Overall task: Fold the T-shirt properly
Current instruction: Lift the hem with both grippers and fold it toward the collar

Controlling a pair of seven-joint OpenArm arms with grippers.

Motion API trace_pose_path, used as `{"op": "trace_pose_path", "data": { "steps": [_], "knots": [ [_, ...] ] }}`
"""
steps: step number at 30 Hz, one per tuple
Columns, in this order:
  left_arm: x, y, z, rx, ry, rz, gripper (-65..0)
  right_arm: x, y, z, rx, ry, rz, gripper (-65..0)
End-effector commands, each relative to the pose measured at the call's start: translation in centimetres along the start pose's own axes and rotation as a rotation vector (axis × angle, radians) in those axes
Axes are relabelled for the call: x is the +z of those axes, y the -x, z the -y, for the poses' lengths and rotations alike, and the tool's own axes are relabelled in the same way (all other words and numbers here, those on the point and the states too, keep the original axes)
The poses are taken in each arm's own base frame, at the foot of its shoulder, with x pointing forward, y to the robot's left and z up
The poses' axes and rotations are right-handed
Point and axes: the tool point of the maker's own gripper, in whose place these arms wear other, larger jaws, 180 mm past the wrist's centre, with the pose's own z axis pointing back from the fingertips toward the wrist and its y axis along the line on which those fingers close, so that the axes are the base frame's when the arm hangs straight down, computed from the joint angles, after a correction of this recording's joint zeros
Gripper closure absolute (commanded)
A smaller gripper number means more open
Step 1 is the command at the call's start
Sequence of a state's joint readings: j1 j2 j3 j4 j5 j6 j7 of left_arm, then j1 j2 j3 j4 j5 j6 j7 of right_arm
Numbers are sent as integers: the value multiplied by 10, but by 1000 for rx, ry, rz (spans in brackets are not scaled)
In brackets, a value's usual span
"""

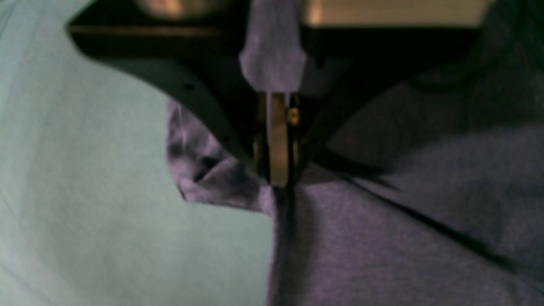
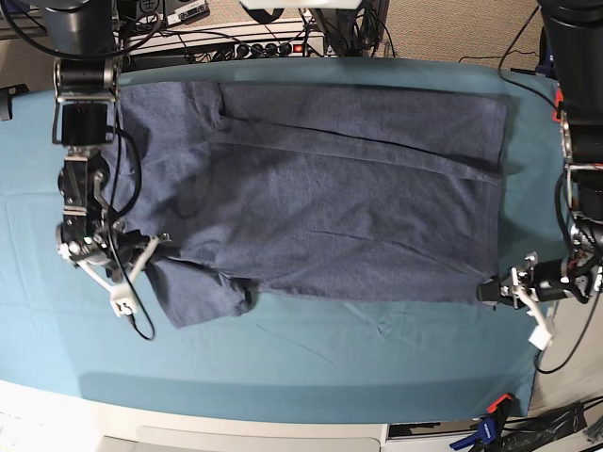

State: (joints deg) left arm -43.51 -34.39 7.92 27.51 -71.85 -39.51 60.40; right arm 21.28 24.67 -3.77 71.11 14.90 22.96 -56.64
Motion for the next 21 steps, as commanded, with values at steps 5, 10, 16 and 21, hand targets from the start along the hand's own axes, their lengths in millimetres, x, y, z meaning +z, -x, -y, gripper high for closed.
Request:
{"op": "trace_pose_path", "data": {
  "steps": [5,10,16,21],
  "knots": [
    [28,-23,0,3,20,76,0,23,-9,16,26,45,56,0],
    [33,-5,-7,54,37,63,0,31,2,1,70,38,55,0],
    [32,16,-11,101,61,40,0,42,15,-15,130,40,57,0],
    [31,39,-16,119,54,-26,0,54,27,-22,158,53,57,0]
  ]
}}
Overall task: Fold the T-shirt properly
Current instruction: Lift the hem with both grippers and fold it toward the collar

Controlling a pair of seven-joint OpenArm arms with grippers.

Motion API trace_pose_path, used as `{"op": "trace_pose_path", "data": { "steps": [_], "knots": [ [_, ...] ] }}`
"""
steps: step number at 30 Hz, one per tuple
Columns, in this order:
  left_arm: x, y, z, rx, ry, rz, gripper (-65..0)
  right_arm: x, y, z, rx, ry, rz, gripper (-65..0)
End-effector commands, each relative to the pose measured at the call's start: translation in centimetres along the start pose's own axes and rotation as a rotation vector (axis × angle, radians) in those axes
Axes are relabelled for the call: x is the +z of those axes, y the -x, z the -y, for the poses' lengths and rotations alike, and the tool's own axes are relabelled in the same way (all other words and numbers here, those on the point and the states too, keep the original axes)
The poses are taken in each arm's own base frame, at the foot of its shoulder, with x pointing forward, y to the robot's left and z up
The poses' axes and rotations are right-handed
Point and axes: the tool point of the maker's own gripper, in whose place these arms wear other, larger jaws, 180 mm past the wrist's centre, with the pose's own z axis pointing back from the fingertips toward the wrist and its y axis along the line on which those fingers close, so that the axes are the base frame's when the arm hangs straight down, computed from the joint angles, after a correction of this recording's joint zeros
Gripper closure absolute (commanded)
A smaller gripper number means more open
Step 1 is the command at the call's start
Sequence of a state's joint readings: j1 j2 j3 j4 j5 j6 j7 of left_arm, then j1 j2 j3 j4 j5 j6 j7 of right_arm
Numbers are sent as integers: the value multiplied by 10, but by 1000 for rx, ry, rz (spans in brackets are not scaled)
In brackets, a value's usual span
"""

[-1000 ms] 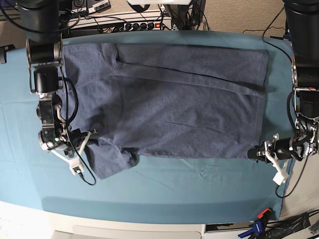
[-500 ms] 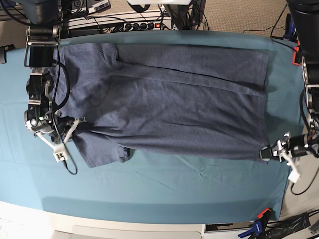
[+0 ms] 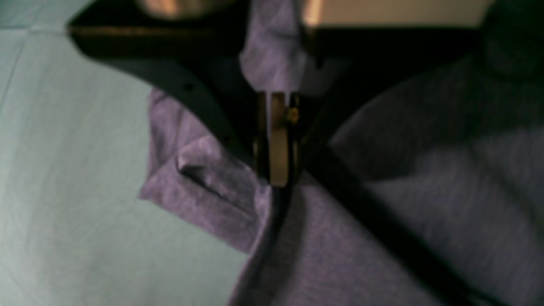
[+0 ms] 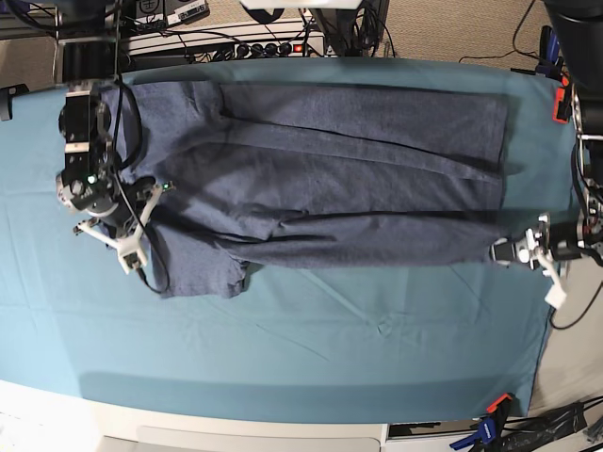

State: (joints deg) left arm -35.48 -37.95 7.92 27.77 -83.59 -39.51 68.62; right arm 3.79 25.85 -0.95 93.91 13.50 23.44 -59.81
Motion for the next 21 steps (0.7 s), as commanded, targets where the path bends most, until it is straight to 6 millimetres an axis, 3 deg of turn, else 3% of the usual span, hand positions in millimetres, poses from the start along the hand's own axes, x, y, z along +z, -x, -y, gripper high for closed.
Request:
{"op": "trace_pose_path", "data": {
  "steps": [1,15,21],
  "knots": [
    [13,-21,6,-35,7,52,0,11,-10,16,2,44,38,0],
    [55,-15,-8,-122,-83,30,0,67,31,38,-49,142,65,0],
    [57,9,-22,-85,-106,-9,0,71,39,36,-44,146,49,0]
  ]
}}
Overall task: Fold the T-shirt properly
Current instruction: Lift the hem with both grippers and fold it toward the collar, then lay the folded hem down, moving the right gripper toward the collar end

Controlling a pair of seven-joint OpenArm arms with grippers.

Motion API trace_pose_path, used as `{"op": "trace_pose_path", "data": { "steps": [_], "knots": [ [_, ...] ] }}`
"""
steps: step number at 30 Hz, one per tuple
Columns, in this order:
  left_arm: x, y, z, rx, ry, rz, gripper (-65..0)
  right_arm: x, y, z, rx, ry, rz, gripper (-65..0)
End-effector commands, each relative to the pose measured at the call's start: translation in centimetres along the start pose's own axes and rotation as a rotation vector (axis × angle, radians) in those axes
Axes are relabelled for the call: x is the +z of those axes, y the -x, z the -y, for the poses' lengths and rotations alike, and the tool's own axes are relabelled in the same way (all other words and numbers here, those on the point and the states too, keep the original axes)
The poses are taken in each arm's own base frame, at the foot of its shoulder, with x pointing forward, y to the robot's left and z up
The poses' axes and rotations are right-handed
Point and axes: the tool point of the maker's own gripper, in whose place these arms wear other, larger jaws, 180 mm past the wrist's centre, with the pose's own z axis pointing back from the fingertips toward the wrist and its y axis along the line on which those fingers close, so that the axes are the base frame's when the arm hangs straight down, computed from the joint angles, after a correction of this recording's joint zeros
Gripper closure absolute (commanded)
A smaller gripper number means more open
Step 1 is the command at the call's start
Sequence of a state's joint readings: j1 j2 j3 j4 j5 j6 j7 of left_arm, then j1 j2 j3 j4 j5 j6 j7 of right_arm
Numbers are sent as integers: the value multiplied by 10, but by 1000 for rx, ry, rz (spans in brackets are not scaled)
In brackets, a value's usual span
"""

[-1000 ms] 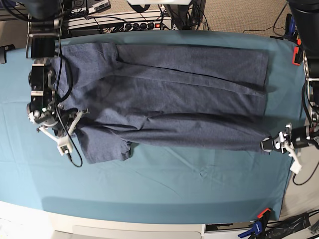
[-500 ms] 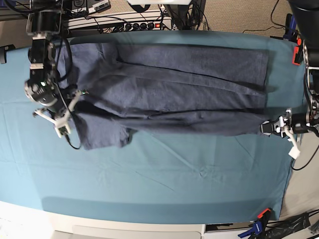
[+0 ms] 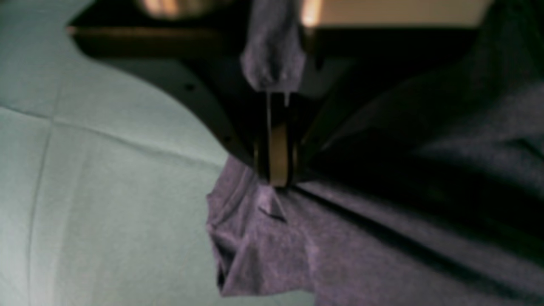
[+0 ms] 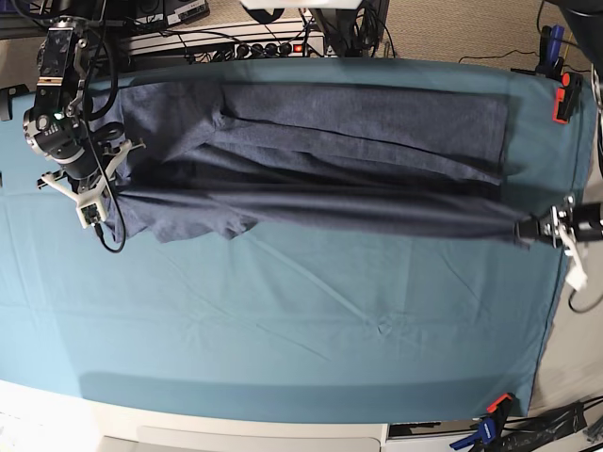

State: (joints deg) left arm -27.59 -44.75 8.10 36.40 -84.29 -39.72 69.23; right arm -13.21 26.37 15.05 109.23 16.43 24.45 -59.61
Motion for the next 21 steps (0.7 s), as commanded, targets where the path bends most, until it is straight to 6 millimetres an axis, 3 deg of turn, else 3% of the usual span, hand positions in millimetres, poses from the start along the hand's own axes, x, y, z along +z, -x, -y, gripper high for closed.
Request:
{"op": "trace_pose_path", "data": {
  "steps": [1,9,15,21],
  "knots": [
    [16,-14,-2,-19,-16,41,0,6,-10,16,16,52,25,0],
    [11,23,-14,31,-26,-23,0,7,-2,23,36,88,-18,0],
    [15,32,-20,63,-24,-1,0,9,6,19,43,87,-47,0],
    [17,43,-23,81,-23,7,0,28,7,18,107,151,-47,0]
  ]
}}
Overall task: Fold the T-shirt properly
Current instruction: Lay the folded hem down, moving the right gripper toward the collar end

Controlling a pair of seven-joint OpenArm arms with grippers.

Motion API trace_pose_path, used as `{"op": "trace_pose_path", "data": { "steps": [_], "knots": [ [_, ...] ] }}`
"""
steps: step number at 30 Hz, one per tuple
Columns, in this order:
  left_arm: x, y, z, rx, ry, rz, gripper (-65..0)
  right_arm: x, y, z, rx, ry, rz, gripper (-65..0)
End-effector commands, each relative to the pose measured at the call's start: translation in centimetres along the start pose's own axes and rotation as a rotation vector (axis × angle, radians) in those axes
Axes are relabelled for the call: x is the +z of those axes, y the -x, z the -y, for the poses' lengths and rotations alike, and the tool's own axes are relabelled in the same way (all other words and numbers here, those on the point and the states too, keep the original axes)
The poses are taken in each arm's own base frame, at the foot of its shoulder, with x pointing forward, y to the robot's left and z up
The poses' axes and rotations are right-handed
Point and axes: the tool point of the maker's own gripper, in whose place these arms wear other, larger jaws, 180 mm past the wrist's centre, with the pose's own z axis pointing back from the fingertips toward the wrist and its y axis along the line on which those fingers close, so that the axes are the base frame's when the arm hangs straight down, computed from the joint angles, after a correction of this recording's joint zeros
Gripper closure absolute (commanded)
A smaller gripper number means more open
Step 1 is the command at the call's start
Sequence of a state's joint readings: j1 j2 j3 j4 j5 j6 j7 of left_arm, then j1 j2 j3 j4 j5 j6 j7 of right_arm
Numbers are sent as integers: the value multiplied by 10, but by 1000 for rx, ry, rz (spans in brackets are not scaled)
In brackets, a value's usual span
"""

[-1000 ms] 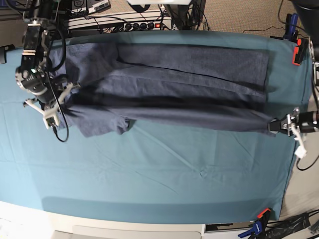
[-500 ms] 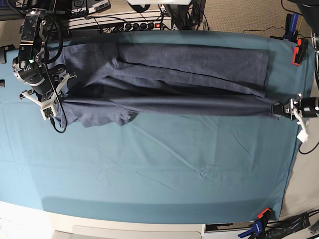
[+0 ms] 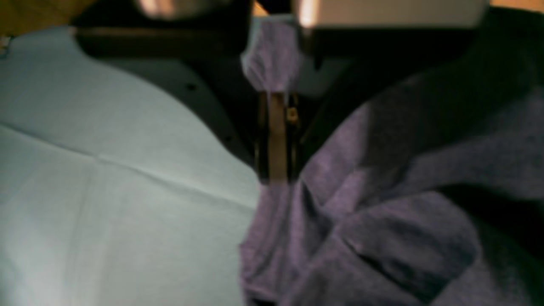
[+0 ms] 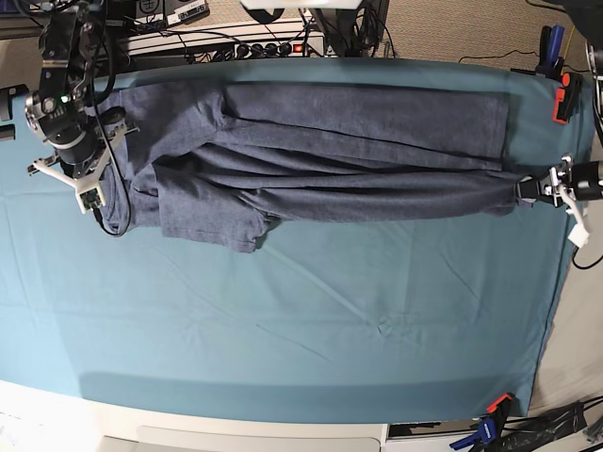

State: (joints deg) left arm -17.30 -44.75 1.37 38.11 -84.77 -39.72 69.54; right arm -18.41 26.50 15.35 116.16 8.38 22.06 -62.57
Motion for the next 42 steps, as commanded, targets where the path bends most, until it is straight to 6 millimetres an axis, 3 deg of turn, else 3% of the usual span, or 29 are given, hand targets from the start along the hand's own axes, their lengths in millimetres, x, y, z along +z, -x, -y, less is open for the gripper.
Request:
{"op": "trace_pose_path", "data": {
  "steps": [1,9,19,21,23,24,27,36,42],
  "knots": [
    [15,-10,-2,-24,-20,21,0,7,-8,11,23,40,30,0],
    [11,5,2,-53,-12,-8,0,15,2,3,51,37,12,0],
    [9,3,6,-66,-4,-4,0,15,-9,2,43,36,67,0],
    [6,3,7,-65,2,-5,0,14,-14,-1,21,27,87,-129],
    [3,4,9,-63,9,-6,0,13,-24,-8,-27,7,130,-263],
    [1,5,10,-63,13,-6,0,13,-30,-10,-57,2,153,-281],
    [-4,6,13,-60,26,-8,0,13,-49,-24,-177,-46,227,-282],
    [-9,8,15,-58,38,-9,0,22,-91,-95,-514,-284,382,-282],
    [-9,8,15,-58,37,-9,0,16,-92,-105,-620,-313,392,-281]
  ]
}}
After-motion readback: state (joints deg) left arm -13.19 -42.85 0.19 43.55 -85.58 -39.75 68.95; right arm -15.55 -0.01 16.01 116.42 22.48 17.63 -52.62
